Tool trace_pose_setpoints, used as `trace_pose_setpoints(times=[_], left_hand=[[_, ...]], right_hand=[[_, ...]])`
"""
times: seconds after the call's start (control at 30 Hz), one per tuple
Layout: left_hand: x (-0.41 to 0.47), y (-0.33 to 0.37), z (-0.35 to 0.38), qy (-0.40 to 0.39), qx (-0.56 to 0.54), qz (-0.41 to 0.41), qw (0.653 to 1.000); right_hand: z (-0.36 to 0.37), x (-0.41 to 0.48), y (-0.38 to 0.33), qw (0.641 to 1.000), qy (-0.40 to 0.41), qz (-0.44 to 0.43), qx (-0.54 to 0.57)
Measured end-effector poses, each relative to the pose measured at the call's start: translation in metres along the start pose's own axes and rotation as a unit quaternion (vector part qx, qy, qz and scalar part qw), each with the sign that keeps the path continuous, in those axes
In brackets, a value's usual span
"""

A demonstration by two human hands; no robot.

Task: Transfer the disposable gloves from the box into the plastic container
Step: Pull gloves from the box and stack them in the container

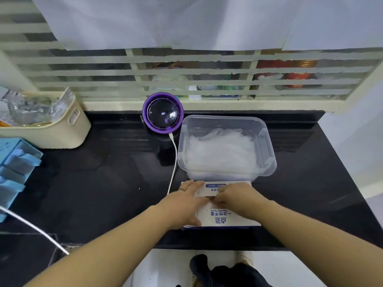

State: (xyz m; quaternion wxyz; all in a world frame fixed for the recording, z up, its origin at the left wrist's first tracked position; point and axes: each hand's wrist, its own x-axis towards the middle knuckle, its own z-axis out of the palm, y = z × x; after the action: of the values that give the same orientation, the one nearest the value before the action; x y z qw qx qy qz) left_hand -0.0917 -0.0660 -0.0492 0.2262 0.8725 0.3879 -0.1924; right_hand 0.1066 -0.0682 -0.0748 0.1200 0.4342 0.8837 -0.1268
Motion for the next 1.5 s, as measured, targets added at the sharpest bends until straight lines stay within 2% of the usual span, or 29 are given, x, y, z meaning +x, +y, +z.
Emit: trace_pose_setpoints(times=[0.13,0.23,0.37,0.47,0.57,0.63,0.67,0.73,0.9,0.93,1.03,1.07,1.1,1.17,1.23,1.3,1.4,1.5], left_hand=[[-0.001,0.001,0.001,0.017,-0.016,-0.010,1.000],[-0.001,0.002,0.002,0.026,-0.007,-0.015,1.000],[0.001,0.001,0.002,0.023,-0.004,-0.021,1.000],[0.000,0.003,0.001,0.018,0.011,-0.030,0.999],[-0.003,0.006,-0.004,0.013,-0.027,-0.050,0.998],[-0.005,0.006,-0.008,0.014,-0.041,-0.039,0.998],[-0.006,0.006,-0.010,0.015,-0.046,-0.026,0.998],[-0.012,0.004,-0.021,0.017,-0.136,-0.028,0.990],[-0.040,-0.002,-0.084,-0.029,-0.423,0.020,0.905],[-0.045,-0.004,-0.093,-0.021,-0.496,0.034,0.867],[-0.051,-0.011,-0.113,-0.009,-0.736,0.110,0.668],[-0.052,-0.011,-0.119,-0.018,-0.767,0.138,0.626],[-0.053,-0.008,-0.125,-0.012,-0.780,0.149,0.607],[-0.048,0.003,-0.136,0.043,-0.778,0.109,0.617],[-0.038,0.014,-0.145,0.135,-0.761,0.041,0.633],[-0.030,0.019,-0.150,0.195,-0.770,0.007,0.607],[-0.021,0.017,-0.154,0.228,-0.786,0.003,0.574],[-0.007,0.011,-0.150,0.236,-0.779,-0.031,0.580]], right_hand=[[0.007,-0.003,0.000,0.997,0.072,-0.006,0.028],[0.001,-0.010,-0.002,0.978,0.202,-0.023,0.044],[-0.013,-0.009,-0.019,0.958,0.267,-0.068,0.076],[-0.030,-0.011,-0.028,0.939,0.306,-0.026,0.153],[-0.063,-0.021,-0.024,0.900,0.360,0.027,0.243],[-0.094,-0.027,-0.018,0.876,0.414,0.037,0.245],[-0.110,-0.031,-0.014,0.872,0.427,0.044,0.234],[-0.137,-0.040,-0.006,0.879,0.423,0.060,0.213],[-0.176,-0.056,0.005,0.920,0.352,0.083,0.150],[-0.181,-0.058,0.005,0.927,0.342,0.080,0.133],[-0.194,-0.062,0.004,0.941,0.325,0.060,0.078],[-0.197,-0.063,0.004,0.944,0.320,0.054,0.050],[-0.200,-0.063,0.004,0.947,0.315,0.050,0.023],[-0.204,-0.062,0.005,0.953,0.299,0.052,-0.011],[-0.208,-0.062,0.007,0.955,0.290,0.051,-0.029],[-0.212,-0.062,0.010,0.953,0.293,0.060,-0.045],[-0.215,-0.059,0.015,0.943,0.318,0.088,-0.031],[-0.212,-0.048,0.017,0.946,0.313,0.083,0.013]])
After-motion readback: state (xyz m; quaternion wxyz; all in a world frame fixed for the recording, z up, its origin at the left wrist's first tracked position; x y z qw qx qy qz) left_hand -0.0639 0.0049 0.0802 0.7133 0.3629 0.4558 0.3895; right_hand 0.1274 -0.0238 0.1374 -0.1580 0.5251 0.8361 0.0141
